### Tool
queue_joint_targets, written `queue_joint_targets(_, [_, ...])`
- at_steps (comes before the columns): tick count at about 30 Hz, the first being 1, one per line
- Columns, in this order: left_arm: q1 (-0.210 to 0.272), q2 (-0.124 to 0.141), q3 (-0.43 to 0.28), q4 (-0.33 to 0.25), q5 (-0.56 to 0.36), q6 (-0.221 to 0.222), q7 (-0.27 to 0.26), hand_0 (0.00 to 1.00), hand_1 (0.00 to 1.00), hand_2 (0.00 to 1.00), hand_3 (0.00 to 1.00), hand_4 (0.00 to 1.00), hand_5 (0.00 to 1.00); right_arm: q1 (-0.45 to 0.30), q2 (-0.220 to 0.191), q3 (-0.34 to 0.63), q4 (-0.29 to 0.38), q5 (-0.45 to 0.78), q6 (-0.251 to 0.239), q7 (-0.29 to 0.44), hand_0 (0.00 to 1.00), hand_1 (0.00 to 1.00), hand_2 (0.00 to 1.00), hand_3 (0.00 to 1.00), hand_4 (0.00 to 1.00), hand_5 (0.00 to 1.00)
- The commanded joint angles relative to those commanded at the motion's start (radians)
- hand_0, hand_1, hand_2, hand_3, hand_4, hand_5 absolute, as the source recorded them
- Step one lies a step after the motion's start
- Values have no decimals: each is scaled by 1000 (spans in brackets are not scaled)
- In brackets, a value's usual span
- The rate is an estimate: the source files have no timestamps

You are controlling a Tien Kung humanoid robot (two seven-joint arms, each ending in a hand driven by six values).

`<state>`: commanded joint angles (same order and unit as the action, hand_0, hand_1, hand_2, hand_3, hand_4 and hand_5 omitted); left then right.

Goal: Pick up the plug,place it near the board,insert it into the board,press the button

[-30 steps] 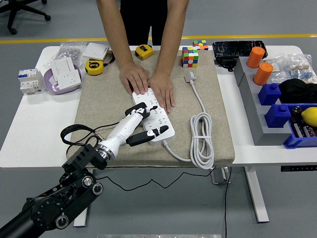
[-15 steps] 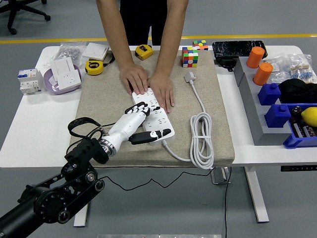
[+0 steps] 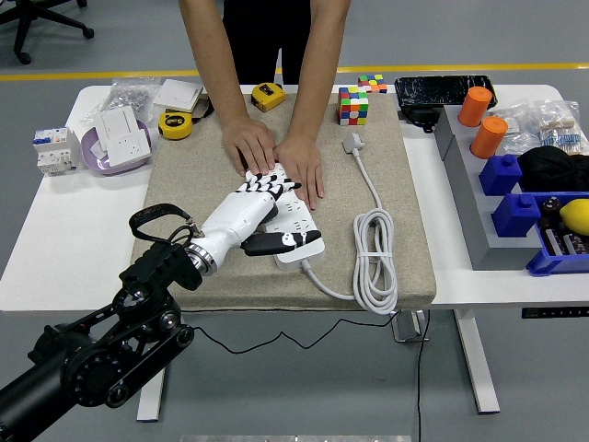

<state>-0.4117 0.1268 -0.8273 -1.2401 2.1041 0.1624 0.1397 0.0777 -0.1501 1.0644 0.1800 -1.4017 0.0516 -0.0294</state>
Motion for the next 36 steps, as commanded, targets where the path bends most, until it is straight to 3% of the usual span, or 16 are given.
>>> queue_joint_targets(7, [-1, 30, -8, 34, 36, -24, 33, 998, 998, 998, 929, 998, 998, 1, -2, 5, 0, 0, -1, 0, 884, 749, 717, 664, 939, 513])
queue_joint_targets(22, [-6, 72, 10, 20, 25, -25, 31, 998, 998, 983, 900, 998, 998, 3, -3, 17, 0, -3, -1, 0, 884, 749, 717, 665, 941, 514])
queue_joint_targets(36, [-10, 67, 43, 31, 13, -30, 32, 998, 998, 979, 900, 998, 998, 5, -3, 11, 0, 2, -2, 2, 884, 749, 716, 665, 942, 517])
